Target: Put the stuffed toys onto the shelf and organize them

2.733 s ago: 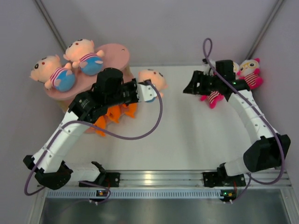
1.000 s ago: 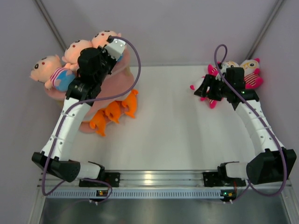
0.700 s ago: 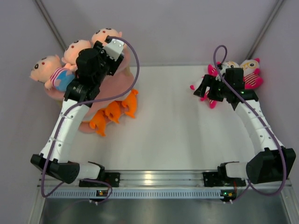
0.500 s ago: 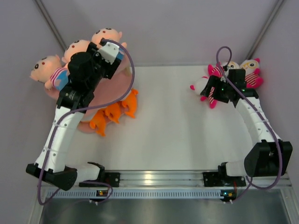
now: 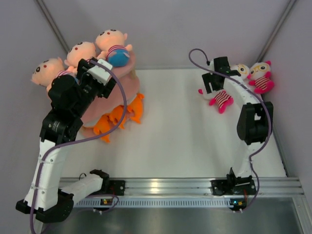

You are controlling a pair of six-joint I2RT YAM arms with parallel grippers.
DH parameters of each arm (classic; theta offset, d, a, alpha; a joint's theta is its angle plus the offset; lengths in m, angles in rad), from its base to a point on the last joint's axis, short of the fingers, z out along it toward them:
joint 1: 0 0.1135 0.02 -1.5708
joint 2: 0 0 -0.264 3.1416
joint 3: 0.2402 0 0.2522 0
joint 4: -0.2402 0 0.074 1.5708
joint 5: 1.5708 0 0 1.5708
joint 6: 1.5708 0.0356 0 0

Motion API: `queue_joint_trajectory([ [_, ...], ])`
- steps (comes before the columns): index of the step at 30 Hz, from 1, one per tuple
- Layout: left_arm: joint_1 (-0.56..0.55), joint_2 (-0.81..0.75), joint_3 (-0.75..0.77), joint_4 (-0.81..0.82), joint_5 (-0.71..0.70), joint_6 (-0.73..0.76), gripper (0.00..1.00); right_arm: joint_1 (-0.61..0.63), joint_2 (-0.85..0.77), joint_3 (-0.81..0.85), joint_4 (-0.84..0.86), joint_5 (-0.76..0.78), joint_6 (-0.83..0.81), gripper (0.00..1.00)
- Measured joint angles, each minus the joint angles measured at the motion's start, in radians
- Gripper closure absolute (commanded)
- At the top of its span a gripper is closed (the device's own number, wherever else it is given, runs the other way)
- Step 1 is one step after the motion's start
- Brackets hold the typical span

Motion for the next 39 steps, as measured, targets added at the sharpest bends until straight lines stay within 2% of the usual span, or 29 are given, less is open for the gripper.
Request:
queue_joint_trajectory([
  [5,0.000,-0.046,-0.048,-0.022,0.039,0.001,0.25,0.072,0.158,0.046,0.021,0.140,-0.152,0.12],
  [12,0.000,-0.062,-0.083,-0.038,0.073,0.001,0.25,0.098,0.268,0.140,0.045,0.186,-0.277,0.10],
  [15,0.000,-0.058,-0.083,-0.038,0.076,0.004,0.25,0.098,0.325,0.207,0.053,0.203,-0.313,0.14],
  [17,0.000,-0.053,-0.083,-0.038,0.076,0.005,0.25,0.097,0.357,0.230,0.051,0.211,-0.327,0.36],
  [18,0.000,-0.052,-0.083,-0.038,0.076,0.006,0.25,0.095,0.368,0.235,0.050,0.214,-0.333,0.51],
  [19,0.000,-0.051,-0.083,-0.038,0.077,0.008,0.25,0.092,0.377,0.239,0.048,0.219,-0.332,0.71],
  [22,0.000,-0.049,-0.084,-0.038,0.082,0.008,0.25,0.086,0.382,0.246,0.046,0.227,-0.322,1.00],
  [26,0.000,-0.050,-0.089,-0.039,0.106,0.007,0.27,0.073,0.368,0.254,0.040,0.203,-0.274,1.00],
  [29,0.000,-0.063,-0.104,-0.043,0.148,0.007,0.29,0.065,0.294,0.193,0.027,0.138,-0.207,1.00],
  [32,0.000,-0.096,-0.132,-0.064,0.229,0.009,0.30,0.058,0.138,0.088,0.005,0.010,-0.106,1.00],
  [36,0.000,-0.152,-0.161,-0.098,0.372,0.008,0.30,0.058,-0.175,-0.047,0.039,-0.211,0.064,1.00],
  [39,0.000,-0.175,-0.165,-0.108,0.459,0.003,0.30,0.057,-0.411,-0.116,0.147,-0.401,0.220,1.00],
])
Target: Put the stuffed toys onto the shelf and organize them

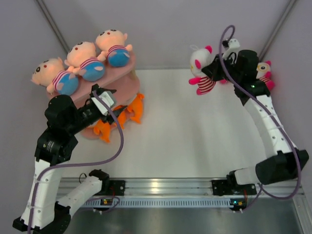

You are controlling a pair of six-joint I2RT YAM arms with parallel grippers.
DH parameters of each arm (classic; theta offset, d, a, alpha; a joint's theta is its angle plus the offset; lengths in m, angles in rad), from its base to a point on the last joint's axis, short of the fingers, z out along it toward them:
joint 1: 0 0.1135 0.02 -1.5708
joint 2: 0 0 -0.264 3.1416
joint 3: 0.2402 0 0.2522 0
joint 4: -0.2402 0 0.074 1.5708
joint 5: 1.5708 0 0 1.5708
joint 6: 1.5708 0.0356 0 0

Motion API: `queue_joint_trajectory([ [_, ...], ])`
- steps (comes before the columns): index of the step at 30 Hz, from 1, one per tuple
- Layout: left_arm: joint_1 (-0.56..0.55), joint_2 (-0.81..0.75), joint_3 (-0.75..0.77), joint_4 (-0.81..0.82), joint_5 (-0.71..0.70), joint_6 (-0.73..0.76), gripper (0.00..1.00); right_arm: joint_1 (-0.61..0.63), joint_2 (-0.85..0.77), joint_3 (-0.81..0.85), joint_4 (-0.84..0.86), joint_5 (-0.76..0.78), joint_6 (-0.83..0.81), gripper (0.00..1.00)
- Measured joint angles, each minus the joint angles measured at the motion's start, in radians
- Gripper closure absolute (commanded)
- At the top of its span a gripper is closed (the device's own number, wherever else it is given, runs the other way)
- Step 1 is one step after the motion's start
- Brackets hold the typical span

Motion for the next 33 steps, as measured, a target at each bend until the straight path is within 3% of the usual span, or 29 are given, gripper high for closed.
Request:
queue_joint_trajectory([
  [4,0.000,-0.019,-0.018,-0.002,0.057,0.013,0.25,0.000,-0.226,-0.154,0.340,-0.288,0.343,1.00],
  [6,0.000,-0.019,-0.034,-0.003,0.058,0.037,0.22,0.011,-0.272,-0.252,0.591,-0.404,0.573,1.00],
  [10,0.000,-0.008,-0.050,-0.011,0.055,0.095,0.19,0.071,-0.224,-0.341,0.962,-0.503,0.937,1.00],
  [17,-0.014,0.004,-0.066,-0.015,0.093,0.264,0.13,0.214,-0.047,-0.375,1.479,-0.526,1.442,1.00],
  [20,-0.029,0.013,-0.067,-0.016,0.130,0.313,0.13,0.243,-0.018,-0.375,1.567,-0.513,1.527,1.00],
  [27,-0.084,0.075,-0.069,-0.017,0.194,0.368,0.14,0.335,-0.015,-0.364,1.573,-0.470,1.536,1.00],
  [33,-0.101,0.158,-0.042,-0.017,0.140,0.429,0.15,0.367,0.000,-0.319,1.622,-0.462,1.590,1.00],
])
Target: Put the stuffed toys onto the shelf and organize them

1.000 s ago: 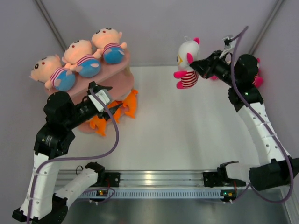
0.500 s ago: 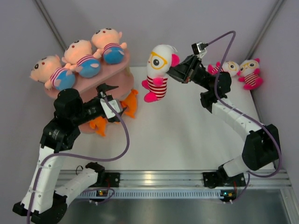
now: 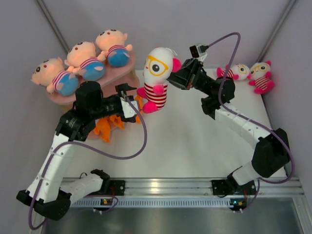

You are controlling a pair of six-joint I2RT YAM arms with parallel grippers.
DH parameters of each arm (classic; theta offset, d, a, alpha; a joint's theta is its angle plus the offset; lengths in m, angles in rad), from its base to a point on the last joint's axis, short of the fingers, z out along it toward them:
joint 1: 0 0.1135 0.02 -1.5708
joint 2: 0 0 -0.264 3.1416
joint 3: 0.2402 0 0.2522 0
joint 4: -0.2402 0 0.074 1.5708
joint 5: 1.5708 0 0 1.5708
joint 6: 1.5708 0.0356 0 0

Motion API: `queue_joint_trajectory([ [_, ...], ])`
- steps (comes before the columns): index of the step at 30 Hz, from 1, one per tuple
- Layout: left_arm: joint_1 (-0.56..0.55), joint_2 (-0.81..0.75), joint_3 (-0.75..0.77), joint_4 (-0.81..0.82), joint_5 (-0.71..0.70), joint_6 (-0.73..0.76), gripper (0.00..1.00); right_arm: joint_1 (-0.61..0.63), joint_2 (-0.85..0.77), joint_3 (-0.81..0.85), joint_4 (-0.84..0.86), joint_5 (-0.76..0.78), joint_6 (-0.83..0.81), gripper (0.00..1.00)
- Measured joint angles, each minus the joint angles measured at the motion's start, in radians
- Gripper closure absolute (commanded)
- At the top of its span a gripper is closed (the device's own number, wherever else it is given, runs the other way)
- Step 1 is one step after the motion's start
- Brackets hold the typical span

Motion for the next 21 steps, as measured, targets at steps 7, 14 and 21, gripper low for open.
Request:
queue_joint_trajectory([
  [7,0.000,0.010,0.065,0.003,0.015,0.008,0.16,0.001,0.000,0.000,-0.010,-0.002,0.000,1.00],
  [14,-0.001,0.012,0.113,0.007,0.058,-0.013,0.25,0.001,0.000,0.000,-0.039,-0.005,-0.025,1.00],
  [21,-0.011,0.027,0.123,0.008,0.072,-0.024,0.32,0.021,0.000,0.000,-0.048,-0.005,-0.041,1.00],
])
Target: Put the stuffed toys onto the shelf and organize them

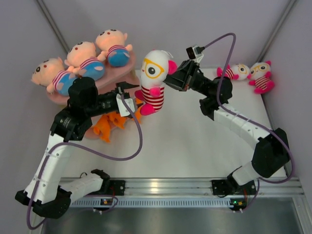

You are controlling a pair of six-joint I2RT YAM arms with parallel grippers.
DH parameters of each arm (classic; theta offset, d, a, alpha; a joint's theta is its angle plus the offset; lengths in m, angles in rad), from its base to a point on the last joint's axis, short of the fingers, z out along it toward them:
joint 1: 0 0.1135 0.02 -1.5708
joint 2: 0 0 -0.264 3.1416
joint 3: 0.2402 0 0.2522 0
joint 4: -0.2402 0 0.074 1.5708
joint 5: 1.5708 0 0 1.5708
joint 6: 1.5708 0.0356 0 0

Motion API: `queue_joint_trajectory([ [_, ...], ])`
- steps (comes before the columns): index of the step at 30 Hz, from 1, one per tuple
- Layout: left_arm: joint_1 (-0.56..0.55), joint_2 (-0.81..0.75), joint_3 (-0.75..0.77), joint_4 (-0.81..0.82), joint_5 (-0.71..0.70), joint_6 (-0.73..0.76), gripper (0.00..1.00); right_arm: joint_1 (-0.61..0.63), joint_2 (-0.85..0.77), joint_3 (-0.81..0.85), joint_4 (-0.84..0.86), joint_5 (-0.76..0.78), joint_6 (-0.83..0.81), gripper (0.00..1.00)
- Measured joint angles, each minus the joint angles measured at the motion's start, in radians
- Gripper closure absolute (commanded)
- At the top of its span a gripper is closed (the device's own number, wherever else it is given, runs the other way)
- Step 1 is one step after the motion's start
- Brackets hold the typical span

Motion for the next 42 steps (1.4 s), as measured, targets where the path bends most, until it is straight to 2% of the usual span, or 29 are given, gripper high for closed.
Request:
queue_joint_trajectory([
  [4,-0.008,0.018,0.001,0.000,-0.006,-0.002,0.35,0.018,0.017,0.022,0.008,0.000,0.006,1.00],
  [7,-0.010,0.028,0.004,-0.001,-0.011,-0.006,0.58,0.034,0.039,0.039,0.015,-0.002,0.020,1.00],
  [8,-0.011,0.031,0.011,-0.003,-0.013,-0.006,0.69,0.037,0.043,0.039,0.013,-0.003,0.024,1.00],
  [11,-0.013,0.034,0.021,-0.005,-0.017,-0.016,0.85,0.040,0.056,0.039,0.013,0.003,0.031,1.00],
  [12,-0.013,0.032,0.022,-0.007,-0.018,-0.021,0.99,0.040,0.058,0.039,0.013,0.005,0.034,1.00],
  [13,-0.013,0.032,0.022,-0.010,-0.019,-0.027,1.00,0.040,0.059,0.039,0.013,0.007,0.035,1.00],
  [15,-0.013,0.031,0.022,-0.011,-0.022,-0.031,1.00,0.040,0.059,0.039,0.010,0.008,0.033,0.89],
  [16,-0.013,0.031,0.022,-0.013,-0.028,-0.035,1.00,0.040,0.059,0.039,0.000,0.009,0.024,0.69],
  [18,-0.013,0.024,0.016,-0.016,-0.060,-0.056,1.00,0.039,0.055,0.039,-0.041,0.013,-0.007,0.51],
  [19,-0.013,0.014,0.004,-0.017,-0.090,-0.067,1.00,0.038,0.047,0.038,-0.093,0.016,-0.042,0.46],
  [20,-0.013,0.002,-0.011,-0.018,-0.120,-0.078,1.00,0.035,0.033,0.036,-0.159,0.020,-0.091,0.36],
  [22,-0.013,-0.031,-0.062,-0.016,-0.192,-0.090,1.00,0.028,-0.005,0.036,-0.322,0.046,-0.222,0.31],
  [28,-0.014,-0.109,-0.201,-0.108,-0.399,-0.094,1.00,0.010,-0.224,0.050,-0.975,0.315,-0.697,0.28],
  [33,-0.014,-0.104,-0.208,-0.207,-0.533,-0.091,1.00,-0.010,-0.357,0.059,-1.205,0.485,-0.892,0.28],
  [37,-0.014,-0.062,-0.206,-0.249,-0.644,-0.116,1.00,-0.010,-0.389,0.078,-1.279,0.550,-0.972,0.29],
  [42,-0.015,0.002,-0.181,-0.264,-0.744,-0.222,1.00,-0.010,-0.384,0.077,-1.343,0.574,-1.012,0.29],
])
